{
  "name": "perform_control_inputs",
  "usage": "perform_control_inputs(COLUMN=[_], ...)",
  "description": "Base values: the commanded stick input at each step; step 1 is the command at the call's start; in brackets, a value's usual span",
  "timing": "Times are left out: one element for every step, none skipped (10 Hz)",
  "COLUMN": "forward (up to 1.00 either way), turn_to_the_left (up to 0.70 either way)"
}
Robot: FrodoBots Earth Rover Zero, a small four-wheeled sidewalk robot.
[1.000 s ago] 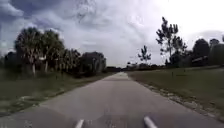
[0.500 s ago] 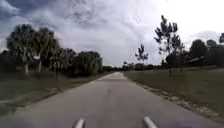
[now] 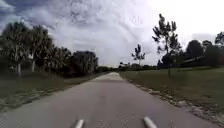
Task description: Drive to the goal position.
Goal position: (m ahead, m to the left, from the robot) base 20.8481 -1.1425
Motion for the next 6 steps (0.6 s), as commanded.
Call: perform_control_inputs(forward=[0.69,0.69,0.69,0.69,0.69,0.69], turn_to_the_left=[0.09,0.17,0.25,0.31,0.03,0.03])
